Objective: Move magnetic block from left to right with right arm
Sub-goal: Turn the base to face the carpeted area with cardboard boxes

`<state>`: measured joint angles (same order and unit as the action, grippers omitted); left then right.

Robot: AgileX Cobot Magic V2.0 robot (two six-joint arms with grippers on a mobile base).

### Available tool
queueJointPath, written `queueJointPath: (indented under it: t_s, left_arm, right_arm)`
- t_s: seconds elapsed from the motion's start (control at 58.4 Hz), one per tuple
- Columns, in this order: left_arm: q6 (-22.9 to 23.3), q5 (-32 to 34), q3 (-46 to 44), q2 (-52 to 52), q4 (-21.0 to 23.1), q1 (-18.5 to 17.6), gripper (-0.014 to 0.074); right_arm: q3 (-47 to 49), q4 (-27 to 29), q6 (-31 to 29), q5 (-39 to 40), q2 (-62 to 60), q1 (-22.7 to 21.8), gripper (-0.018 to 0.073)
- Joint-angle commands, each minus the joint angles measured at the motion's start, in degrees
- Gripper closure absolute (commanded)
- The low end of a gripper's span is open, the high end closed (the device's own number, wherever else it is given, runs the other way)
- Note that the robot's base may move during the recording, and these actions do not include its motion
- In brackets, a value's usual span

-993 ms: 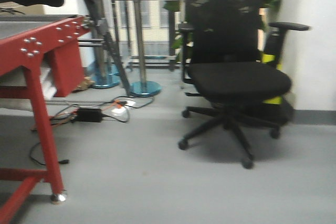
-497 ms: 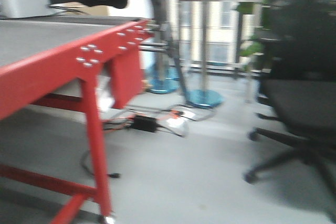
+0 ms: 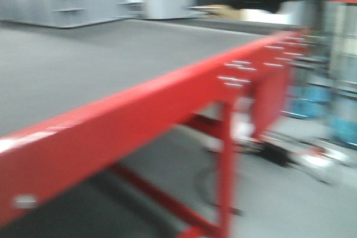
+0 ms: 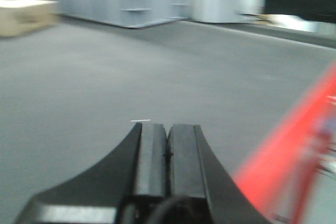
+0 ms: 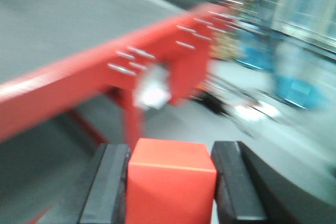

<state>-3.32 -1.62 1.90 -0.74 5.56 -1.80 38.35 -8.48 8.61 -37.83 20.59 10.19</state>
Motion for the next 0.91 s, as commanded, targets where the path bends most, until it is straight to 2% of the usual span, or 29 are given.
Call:
queueJointPath:
  t_s: [0.0, 0.89]
  left_arm:
    - [0.3, 4.9, 0.5, -0.8, 0.3, 0.0, 0.0722]
    - [0.3, 4.9, 0.5, -0.8, 0.3, 0.0, 0.0722]
  right_arm:
    - [1.6, -0.9, -0.6, 4.7, 0.5, -0.2, 0.0407]
    - [1.6, -0.9, -0.6, 4.7, 0.5, -0.2, 0.0407]
